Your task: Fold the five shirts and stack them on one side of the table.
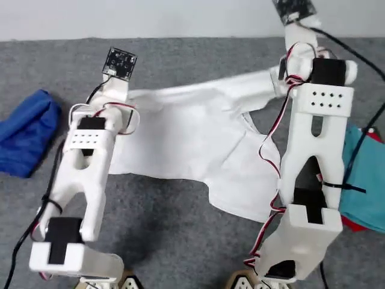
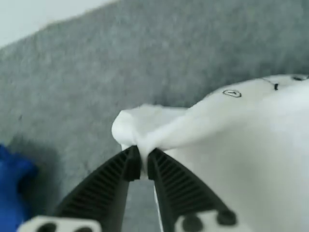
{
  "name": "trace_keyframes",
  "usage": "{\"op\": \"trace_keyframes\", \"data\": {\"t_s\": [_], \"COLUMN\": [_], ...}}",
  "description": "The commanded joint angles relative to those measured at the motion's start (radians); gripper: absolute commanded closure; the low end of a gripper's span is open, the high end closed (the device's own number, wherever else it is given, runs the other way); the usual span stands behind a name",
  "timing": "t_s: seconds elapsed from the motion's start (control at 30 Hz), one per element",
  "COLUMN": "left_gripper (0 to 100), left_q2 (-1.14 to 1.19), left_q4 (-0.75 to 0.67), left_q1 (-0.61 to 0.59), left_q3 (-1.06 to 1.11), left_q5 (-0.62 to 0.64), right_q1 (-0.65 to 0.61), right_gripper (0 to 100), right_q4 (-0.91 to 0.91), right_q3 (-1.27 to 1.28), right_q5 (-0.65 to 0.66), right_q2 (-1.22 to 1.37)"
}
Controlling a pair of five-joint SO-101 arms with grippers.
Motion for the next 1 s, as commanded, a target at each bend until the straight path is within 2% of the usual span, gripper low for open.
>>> {"op": "trace_keyframes", "data": {"t_s": [0.0,0.17,0.37,0.57,0.7,0.8,0.97], "left_gripper": [99,99,99,99,99,99,99], "left_q2": [-0.141,-0.229,-0.239,-0.239,-0.239,-0.239,-0.233], "left_q4": [0.189,0.358,0.436,0.396,0.321,0.310,0.308], "left_q1": [-0.035,-0.031,-0.026,0.014,0.092,0.127,0.130], "left_q3": [-0.041,-0.036,-0.008,0.133,0.205,0.214,0.219], "left_q5": [-0.071,-0.166,-0.175,-0.175,-0.169,-0.169,-0.169], "right_q1": [0.015,0.038,0.045,-0.021,-0.124,-0.193,-0.272], "right_gripper": [98.8,98.8,98.8,97.6,86.0,78.9,83.1], "right_q4": [0.182,0.228,0.226,0.140,-0.030,-0.124,-0.288], "right_q3": [-0.038,0.048,0.358,0.733,0.965,1.026,1.092], "right_q5": [0.057,0.069,0.069,0.060,-0.031,-0.078,-0.091], "right_q2": [-0.099,-0.191,-0.351,-0.438,-0.430,-0.432,-0.426]}}
